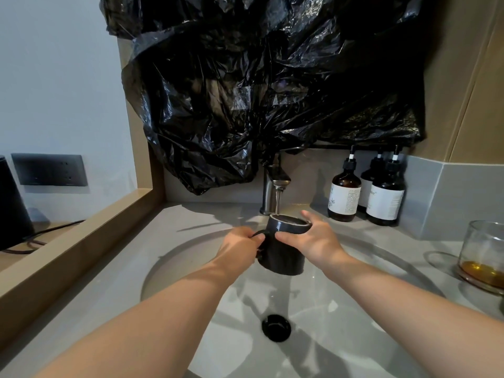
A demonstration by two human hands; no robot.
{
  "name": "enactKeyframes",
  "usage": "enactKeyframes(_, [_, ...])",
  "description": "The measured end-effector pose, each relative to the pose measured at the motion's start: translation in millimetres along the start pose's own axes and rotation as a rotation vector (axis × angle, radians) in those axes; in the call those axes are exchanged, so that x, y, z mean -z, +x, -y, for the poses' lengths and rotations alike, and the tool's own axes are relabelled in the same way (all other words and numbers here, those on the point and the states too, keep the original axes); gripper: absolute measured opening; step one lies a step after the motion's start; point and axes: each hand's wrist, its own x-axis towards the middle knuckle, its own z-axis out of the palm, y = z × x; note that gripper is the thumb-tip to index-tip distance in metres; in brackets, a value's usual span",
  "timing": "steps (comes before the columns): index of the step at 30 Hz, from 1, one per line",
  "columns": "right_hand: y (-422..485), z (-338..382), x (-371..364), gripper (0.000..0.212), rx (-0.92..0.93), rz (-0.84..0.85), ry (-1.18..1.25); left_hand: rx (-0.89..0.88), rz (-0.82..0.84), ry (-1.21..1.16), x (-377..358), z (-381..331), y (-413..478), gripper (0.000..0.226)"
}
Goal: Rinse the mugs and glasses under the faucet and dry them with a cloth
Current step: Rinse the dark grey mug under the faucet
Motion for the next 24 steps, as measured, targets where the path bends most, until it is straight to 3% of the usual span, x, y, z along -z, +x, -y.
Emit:
enactKeyframes(4, [4.0,-1.5,3.2,0.085,-0.058,0.015,0.098,0.211,-0.069,-0.278,-3.0,-3.8,2.0,0.022])
enactKeyframes(8, [8.9,-9.2,3.2,0.083,-0.166,0.077,0.219,0.351,-0.145,-0.371,-2.7,-10.9,4.2,0.024])
enactKeyframes(10, [5.3,-11.6,3.5,0.064,-0.23,0.192,0.221,0.382,-0.18,-0.365,-3.0,-12.3,5.6,0.026])
enactKeyframes(12, [-0.1,-11.6,4.1,0.046,-0.291,0.328,0.173,0.377,-0.193,-0.339,-2.7,-12.0,6.7,0.024])
enactKeyframes(15, [-0.2,-12.5,5.0,0.039,-0.321,0.383,0.203,0.325,-0.206,-0.279,-1.6,-7.8,9.2,0.031])
enactKeyframes(20, [0.4,-12.2,3.4,0.054,-0.408,0.291,0.357,0.129,-0.109,-0.209,-0.5,-5.1,-0.6,0.031])
enactKeyframes(24, [-0.7,-8.7,3.3,0.049,-0.426,0.201,0.439,0.083,-0.047,-0.281,-0.2,-5.1,0.6,0.023])
